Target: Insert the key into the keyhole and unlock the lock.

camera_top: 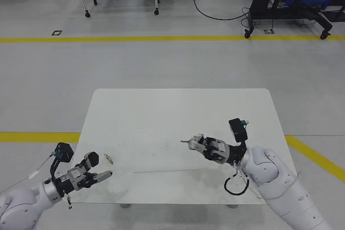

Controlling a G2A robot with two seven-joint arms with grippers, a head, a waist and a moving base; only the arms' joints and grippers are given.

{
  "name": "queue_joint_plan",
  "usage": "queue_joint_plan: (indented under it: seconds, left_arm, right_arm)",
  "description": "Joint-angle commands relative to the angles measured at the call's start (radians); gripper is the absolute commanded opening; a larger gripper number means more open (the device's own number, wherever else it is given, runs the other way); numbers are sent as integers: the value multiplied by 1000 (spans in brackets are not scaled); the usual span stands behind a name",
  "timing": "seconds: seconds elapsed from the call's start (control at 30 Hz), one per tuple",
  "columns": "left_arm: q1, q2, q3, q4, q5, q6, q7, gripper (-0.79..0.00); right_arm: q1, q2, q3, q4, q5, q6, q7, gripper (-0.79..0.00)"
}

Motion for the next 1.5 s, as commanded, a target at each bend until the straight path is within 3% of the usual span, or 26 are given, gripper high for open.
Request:
queue_joint_plan:
  seconds: [0.0,0.2,0.43,0.53,0.63,0.73,0.83,0.97,1.2,1.3,1.47]
  left_arm:
    - [3,-2,9,-22,49,126,-15,0]
    - [-33,-7,73,-77,235,423,-78,0]
    - [-35,-10,73,-81,216,456,-57,0]
    - [17,-20,94,-135,437,751,41,0]
    - [37,-26,147,-207,532,890,-50,0]
    - [-10,-28,175,-231,532,925,-203,0]
    - [-99,-32,190,-199,479,956,-355,0]
    - [-216,-40,227,-138,411,968,-462,0]
    - [-327,-53,281,-39,415,1022,-482,0]
    - [-359,-60,326,-9,425,1016,-491,-120]
    - [-408,-72,384,49,410,1008,-498,-185]
  right_arm:
    - [-51,12,57,-17,-57,0,-121,-785]
    - [-126,34,114,-17,-213,0,-402,-785]
    - [-126,34,114,-17,-213,0,-402,-785]
    - [-126,34,114,-17,-213,0,-402,-785]
    - [-126,34,114,-17,-213,0,-402,-785]
    - [-126,34,114,-17,-213,0,-402,-785]
    - [-126,34,114,-17,-213,0,-402,-785]
    - [-126,34,114,-17,-213,0,-402,-785]
    - [-126,34,114,-17,-213,0,-402,-785]
    - [-126,34,114,-17,-213,0,-402,-785]
    - [-126,34,114,-17,-213,0,-402,-785]
